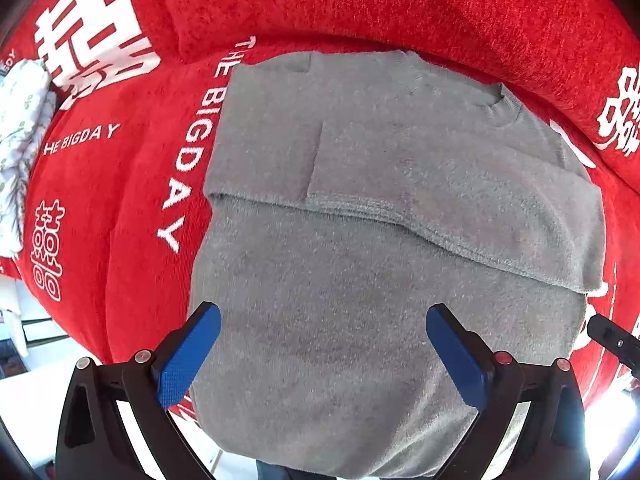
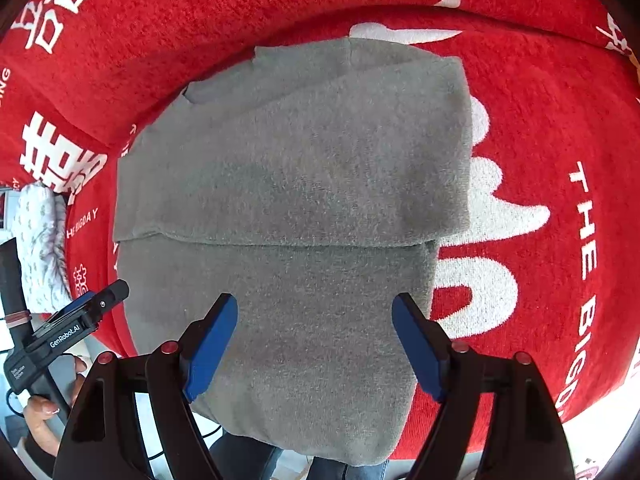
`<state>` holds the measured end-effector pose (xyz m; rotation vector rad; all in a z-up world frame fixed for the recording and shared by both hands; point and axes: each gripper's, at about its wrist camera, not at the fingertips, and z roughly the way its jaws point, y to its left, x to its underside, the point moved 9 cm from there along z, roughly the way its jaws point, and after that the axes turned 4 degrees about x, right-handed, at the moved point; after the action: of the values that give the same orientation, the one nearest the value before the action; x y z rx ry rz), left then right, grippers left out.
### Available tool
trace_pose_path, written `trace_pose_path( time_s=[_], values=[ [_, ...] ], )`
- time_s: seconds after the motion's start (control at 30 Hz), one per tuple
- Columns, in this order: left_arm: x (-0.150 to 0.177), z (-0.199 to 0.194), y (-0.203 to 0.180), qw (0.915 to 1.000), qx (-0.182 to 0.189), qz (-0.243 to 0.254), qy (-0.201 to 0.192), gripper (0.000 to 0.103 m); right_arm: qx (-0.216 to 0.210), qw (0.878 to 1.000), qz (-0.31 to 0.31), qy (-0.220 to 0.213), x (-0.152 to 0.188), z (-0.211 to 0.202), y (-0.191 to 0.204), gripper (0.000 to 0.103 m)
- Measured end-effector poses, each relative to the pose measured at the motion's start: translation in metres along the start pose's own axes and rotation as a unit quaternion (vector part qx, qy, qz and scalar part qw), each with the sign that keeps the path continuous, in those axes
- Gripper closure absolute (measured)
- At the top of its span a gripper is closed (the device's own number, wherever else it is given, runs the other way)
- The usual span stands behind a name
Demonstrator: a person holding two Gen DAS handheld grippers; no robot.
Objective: Fold small clothes
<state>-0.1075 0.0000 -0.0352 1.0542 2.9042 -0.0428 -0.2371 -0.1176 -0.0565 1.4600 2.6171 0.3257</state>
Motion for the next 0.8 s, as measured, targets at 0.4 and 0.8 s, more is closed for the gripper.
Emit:
trace_pose_path(
  time_s=[0.4,0.8],
  values=[
    [0.016,0.004,0.006,0.9997,-0.017,0.019,0.006,0.000,-0.004,1.000,0.009,0.004,0.010,0.005,-0.001,0.021],
    [0.046,0.017,0.037,0.9992,-0.008,0.037,0.011,0.000,-0.002,1.000,0.022,0.020,0.056,0.029,0.014,0.021]
  ],
)
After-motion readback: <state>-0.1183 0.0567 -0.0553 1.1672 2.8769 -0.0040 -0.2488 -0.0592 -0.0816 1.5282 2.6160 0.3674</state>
